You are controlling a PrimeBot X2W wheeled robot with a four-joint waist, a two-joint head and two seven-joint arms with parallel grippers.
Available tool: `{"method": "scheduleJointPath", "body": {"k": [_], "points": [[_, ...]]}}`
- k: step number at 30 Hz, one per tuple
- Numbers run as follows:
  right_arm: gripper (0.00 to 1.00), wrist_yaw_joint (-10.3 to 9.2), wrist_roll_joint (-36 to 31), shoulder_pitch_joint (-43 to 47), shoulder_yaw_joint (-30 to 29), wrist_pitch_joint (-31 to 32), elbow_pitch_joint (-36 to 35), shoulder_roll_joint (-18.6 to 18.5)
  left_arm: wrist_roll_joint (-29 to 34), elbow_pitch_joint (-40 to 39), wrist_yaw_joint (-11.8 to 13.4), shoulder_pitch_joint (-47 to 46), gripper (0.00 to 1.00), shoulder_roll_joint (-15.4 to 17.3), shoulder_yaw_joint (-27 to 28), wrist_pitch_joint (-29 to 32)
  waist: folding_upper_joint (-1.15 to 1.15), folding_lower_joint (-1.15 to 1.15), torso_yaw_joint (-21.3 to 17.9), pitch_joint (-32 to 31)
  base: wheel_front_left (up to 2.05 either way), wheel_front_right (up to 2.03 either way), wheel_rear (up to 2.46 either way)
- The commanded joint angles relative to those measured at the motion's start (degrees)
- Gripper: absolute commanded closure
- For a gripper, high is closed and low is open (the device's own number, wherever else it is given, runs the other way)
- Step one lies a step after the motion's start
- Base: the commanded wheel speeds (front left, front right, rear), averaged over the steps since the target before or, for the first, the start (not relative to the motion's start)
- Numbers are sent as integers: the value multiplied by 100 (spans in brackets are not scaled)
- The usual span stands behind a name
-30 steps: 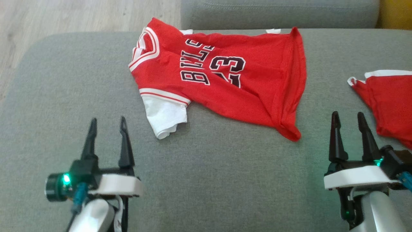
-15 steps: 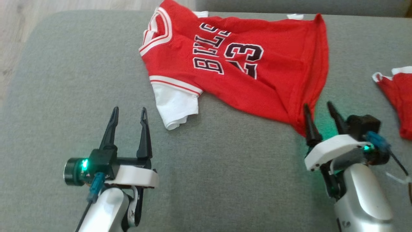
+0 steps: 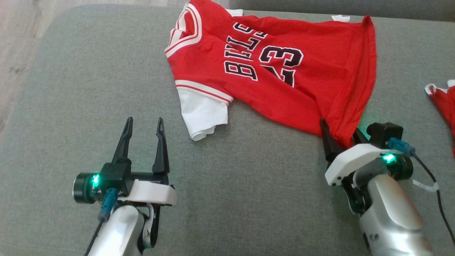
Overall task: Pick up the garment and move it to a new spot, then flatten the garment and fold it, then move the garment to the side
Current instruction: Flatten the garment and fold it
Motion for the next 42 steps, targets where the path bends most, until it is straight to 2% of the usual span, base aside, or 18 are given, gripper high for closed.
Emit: {"method": "scheduleJointPath", "body": {"k": [1, 7, 8, 9, 13, 18, 27, 32, 39, 41, 42], "points": [[0, 39, -50, -214, 130, -92, -119, -11, 57, -132, -21, -149, 0, 39, 256, -54, 0, 0, -16, 8, 0, 0, 0], [0, 39, -70, -692, 138, -176, 209, -11, 174, -49, -157, -169, 0, -60, 348, -54, 0, 0, -100, 69, 0, 0, 0], [24, 39, -75, -761, 137, -176, 268, -11, 190, -32, -174, -178, 0, -73, 358, -54, 0, 0, -104, 76, 0, 0, 0], [100, 39, -59, -826, 147, -172, 325, -11, 204, -16, -190, -187, 0, -87, 368, -54, 0, 0, -106, 81, 0, 0, 0], [100, 39, 2, -1091, 33, -153, 581, -11, 260, 97, -216, -211, 0, -134, 394, -54, 0, 0, -91, 99, 0, 0, 0], [100, 39, -388, -1453, -477, -157, 840, -134, 296, 157, -238, -231, 0, -194, 467, -54, 0, 0, -14, 110, 0, 0, 0], [100, 39, -921, -1773, -1391, -64, 969, -711, 365, 182, -338, -197, 0, -304, 531, -54, 0, 0, 89, 111, 0, 0, 0], [100, 39, -1513, -1799, -2124, 25, 1007, -1044, 414, 179, -394, -194, 0, -347, 586, -54, 0, 0, 95, 125, 0, 0, 0], [100, 39, -2335, -1841, -2712, 92, 993, -987, 500, 196, -453, -223, 0, -377, 648, -55, 0, 0, 14, 150, 0, 0, 0], [0, 39, -2549, -1863, -2818, 11, 944, -908, 523, 199, -466, -232, 0, -379, 664, -55, 0, 0, -38, 149, 0, 0, 0], [0, 39, -2666, -1868, -2874, -17, 926, -866, 533, 204, -474, -237, 0, -381, 670, -55, 0, 0, -62, 144, 0, 0, 0]]}}
